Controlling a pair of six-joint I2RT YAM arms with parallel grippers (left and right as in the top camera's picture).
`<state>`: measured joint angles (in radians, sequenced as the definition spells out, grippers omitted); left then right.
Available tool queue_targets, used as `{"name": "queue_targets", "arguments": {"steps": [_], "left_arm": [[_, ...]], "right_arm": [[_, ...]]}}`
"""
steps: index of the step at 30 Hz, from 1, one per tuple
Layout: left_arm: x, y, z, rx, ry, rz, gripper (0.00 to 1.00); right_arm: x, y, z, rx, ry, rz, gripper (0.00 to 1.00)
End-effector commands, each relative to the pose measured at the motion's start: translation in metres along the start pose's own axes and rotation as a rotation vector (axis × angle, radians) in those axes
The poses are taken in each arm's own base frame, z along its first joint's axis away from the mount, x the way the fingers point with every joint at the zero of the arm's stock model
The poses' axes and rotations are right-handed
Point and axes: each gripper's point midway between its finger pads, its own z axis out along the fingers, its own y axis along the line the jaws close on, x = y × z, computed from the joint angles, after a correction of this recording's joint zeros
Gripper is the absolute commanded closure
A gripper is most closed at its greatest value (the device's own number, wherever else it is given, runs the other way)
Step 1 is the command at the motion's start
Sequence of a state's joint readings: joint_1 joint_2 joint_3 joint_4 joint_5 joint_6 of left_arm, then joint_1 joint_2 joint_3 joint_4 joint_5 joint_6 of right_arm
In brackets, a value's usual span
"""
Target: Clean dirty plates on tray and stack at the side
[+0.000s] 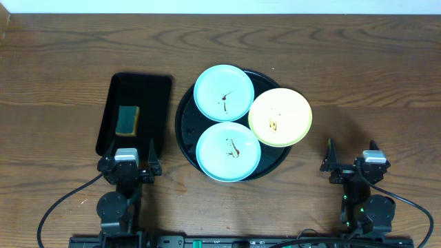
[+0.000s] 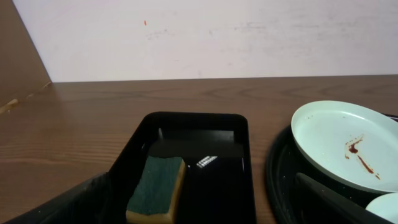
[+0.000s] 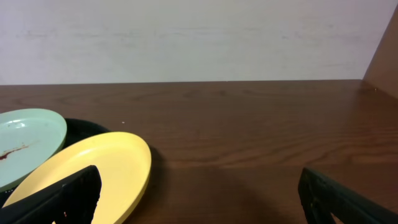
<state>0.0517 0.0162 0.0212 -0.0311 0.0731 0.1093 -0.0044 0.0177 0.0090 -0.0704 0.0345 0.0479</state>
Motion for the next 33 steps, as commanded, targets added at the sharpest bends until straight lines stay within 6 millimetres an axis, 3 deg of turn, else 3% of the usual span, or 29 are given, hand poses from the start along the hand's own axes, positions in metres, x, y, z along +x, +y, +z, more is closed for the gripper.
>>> {"name": "queue_targets", "arguments": {"steps": [1, 33], "left_arm": [[0.0165, -0.0033, 0.0012, 0.019, 0.051, 0.008, 0.1], [0.0165, -0.0033, 0.0012, 0.019, 0.051, 0.004, 0.09]], "right_arm": [[0.0023, -0.0022, 0.0004, 0.012, 0.006, -0.004, 0.01], [0.0021, -0.0023, 0.0004, 0.012, 0.005, 0.011, 0.01]]}}
